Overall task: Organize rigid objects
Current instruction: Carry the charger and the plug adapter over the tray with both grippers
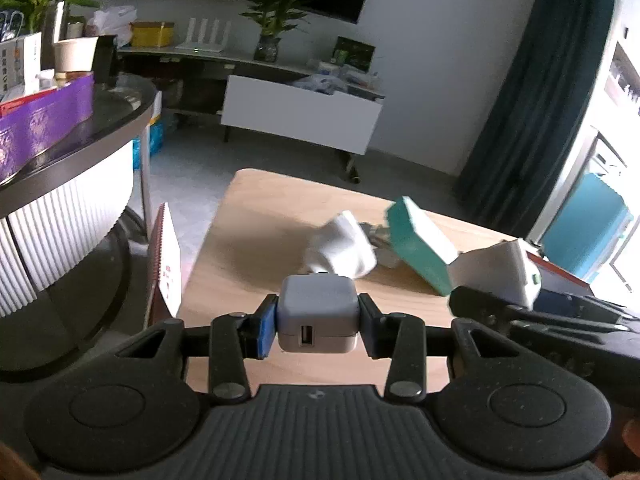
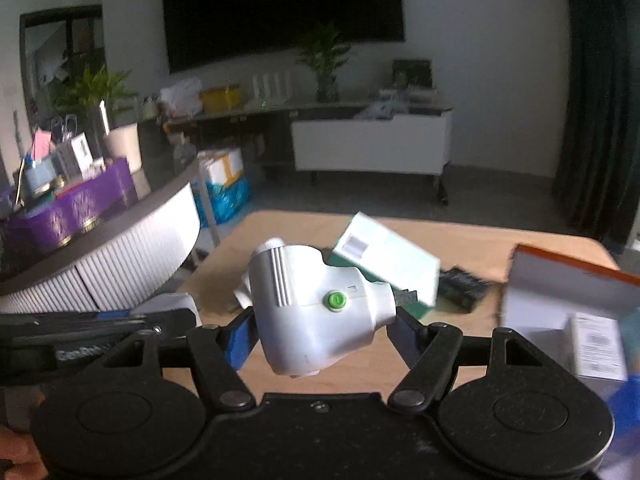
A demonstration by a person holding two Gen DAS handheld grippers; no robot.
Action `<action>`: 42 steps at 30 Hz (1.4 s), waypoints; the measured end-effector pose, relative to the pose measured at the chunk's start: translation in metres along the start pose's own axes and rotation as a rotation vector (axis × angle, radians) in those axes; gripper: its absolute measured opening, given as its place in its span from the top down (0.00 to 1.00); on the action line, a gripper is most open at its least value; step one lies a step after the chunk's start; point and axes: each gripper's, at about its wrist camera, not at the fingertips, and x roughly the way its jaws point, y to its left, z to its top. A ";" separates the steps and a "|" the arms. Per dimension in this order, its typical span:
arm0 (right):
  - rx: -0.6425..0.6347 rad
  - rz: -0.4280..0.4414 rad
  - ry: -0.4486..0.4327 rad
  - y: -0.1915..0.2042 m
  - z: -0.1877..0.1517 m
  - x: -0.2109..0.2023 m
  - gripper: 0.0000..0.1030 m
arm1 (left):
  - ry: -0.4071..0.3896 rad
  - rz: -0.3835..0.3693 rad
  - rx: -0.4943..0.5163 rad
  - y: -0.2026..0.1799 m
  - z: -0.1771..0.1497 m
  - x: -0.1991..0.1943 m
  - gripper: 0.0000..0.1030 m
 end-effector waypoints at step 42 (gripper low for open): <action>0.115 -0.174 -0.102 -0.083 -0.011 -0.141 0.19 | 0.008 -0.085 0.163 -0.110 -0.002 -0.033 0.60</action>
